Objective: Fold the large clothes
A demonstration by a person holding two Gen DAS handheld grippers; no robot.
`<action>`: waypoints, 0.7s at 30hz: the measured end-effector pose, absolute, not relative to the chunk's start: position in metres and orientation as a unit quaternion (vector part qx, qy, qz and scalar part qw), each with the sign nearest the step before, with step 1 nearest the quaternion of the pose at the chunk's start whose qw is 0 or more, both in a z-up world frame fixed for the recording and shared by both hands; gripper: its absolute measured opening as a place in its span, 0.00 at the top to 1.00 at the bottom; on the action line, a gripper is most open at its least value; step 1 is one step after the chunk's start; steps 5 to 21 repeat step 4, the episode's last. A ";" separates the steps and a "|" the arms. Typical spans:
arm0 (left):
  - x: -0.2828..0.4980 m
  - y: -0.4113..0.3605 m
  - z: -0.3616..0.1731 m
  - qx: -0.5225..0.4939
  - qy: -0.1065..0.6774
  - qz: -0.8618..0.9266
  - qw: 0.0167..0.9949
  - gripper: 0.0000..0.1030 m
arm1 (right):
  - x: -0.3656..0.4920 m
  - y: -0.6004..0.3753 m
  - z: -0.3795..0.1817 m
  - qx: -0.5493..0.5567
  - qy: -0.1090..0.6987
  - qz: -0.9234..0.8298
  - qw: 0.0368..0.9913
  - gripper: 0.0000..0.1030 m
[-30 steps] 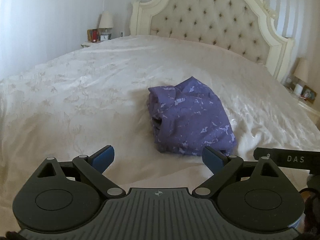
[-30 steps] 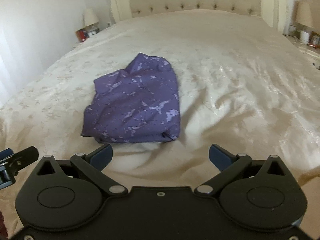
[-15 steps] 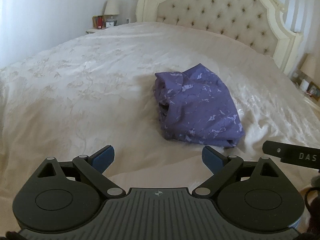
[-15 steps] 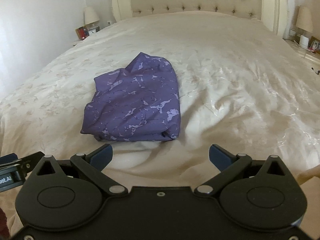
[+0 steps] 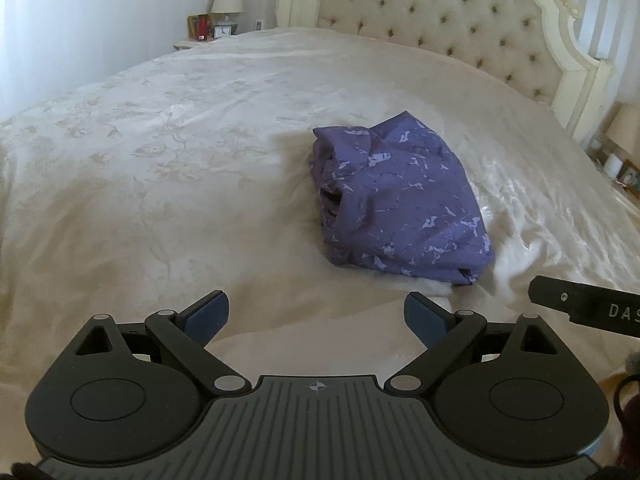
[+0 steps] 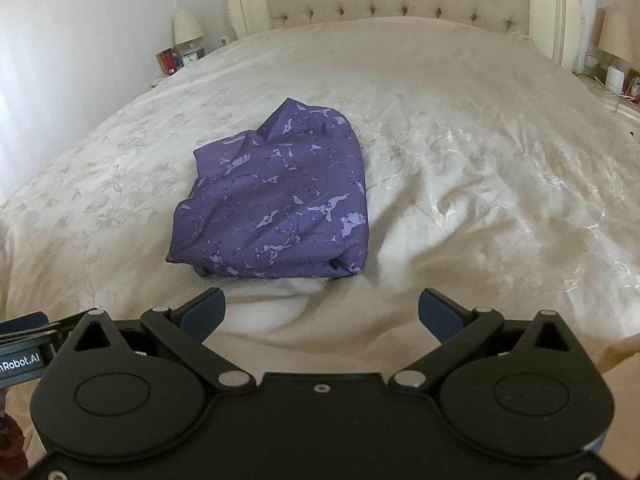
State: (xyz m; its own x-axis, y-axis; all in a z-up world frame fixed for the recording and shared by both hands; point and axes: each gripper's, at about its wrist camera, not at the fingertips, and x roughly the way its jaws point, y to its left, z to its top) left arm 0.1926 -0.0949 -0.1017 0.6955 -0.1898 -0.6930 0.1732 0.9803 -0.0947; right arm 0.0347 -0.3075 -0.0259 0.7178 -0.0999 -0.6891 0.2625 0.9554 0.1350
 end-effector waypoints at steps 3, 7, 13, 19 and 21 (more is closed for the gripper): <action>0.193 -0.095 -0.102 -0.015 0.379 -0.101 0.920 0.07 | 0.035 -0.308 -0.027 0.116 0.365 -0.098 0.919 0.01; 0.193 -0.095 -0.102 -0.016 0.379 -0.101 0.920 0.07 | 0.035 -0.308 -0.028 0.117 0.365 -0.097 0.918 0.01; 0.193 -0.095 -0.102 -0.016 0.379 -0.101 0.920 0.07 | 0.035 -0.308 -0.028 0.117 0.365 -0.097 0.918 0.01; 0.193 -0.095 -0.102 -0.016 0.379 -0.101 0.920 0.07 | 0.035 -0.308 -0.028 0.117 0.365 -0.097 0.918 0.01; 0.193 -0.095 -0.102 -0.016 0.379 -0.101 0.920 0.07 | 0.035 -0.308 -0.028 0.117 0.365 -0.097 0.918 0.01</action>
